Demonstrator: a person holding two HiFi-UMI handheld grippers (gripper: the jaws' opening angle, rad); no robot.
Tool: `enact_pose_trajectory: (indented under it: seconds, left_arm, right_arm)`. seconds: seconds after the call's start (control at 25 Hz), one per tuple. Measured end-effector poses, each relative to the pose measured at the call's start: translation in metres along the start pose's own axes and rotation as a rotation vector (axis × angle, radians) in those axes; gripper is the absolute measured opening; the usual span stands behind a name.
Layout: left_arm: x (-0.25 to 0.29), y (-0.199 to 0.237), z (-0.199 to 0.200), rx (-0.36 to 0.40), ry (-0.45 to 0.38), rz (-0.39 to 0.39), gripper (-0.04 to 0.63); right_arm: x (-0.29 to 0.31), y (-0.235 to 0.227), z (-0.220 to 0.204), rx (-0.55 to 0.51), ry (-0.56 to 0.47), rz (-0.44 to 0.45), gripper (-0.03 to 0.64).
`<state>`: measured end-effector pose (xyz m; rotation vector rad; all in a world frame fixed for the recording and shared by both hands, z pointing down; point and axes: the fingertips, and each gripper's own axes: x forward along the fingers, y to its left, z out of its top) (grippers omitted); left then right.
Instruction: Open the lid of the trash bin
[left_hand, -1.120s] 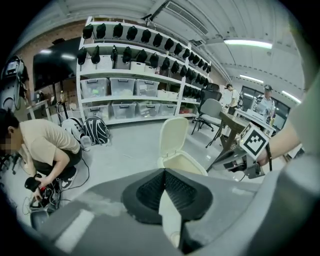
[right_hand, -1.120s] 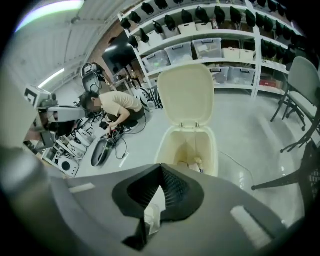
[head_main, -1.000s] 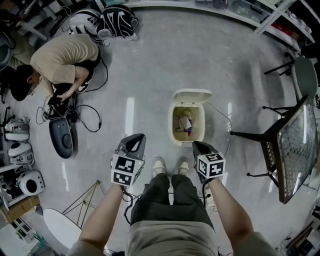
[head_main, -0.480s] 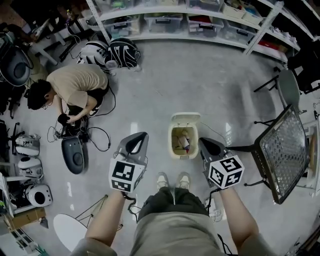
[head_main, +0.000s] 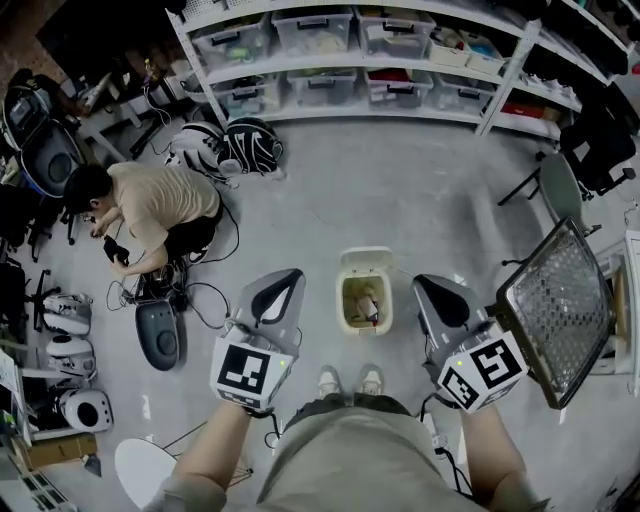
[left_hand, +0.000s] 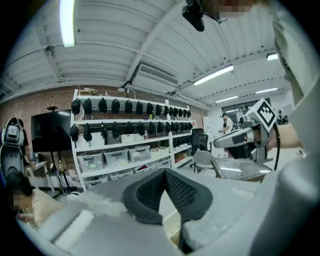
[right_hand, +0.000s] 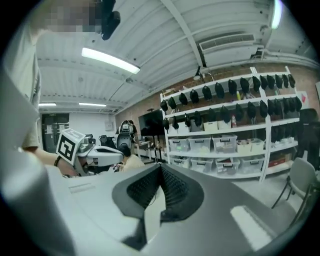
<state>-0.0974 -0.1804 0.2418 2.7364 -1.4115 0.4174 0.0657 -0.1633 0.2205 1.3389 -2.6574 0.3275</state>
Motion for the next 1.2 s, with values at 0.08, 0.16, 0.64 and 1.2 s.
enact_pose_trajectory:
  seconds: [0.08, 0.16, 0.64, 1.2]
  left_arm:
    - [-0.009, -0.007, 0.02, -0.022, -0.028, 0.016, 0.002]
    - [-0.016, -0.013, 0.039, -0.006, -0.056, 0.027, 0.002]
    - [-0.045, -0.035, 0.085, 0.086, -0.114, 0.081, 0.002]
    - [-0.057, -0.033, 0.098, 0.105, -0.131, 0.085, 0.002]
  right_arm:
    - [-0.016, 0.007, 0.024, -0.032, -0.051, 0.004, 0.003]
    - [-0.031, 0.014, 0.047, -0.06, -0.095, 0.013, 0.003]
    - [-0.067, 0.038, 0.091, -0.195, -0.181, 0.069, 0.003]
    - [-0.068, 0.037, 0.099, -0.189, -0.193, 0.057, 0.003]
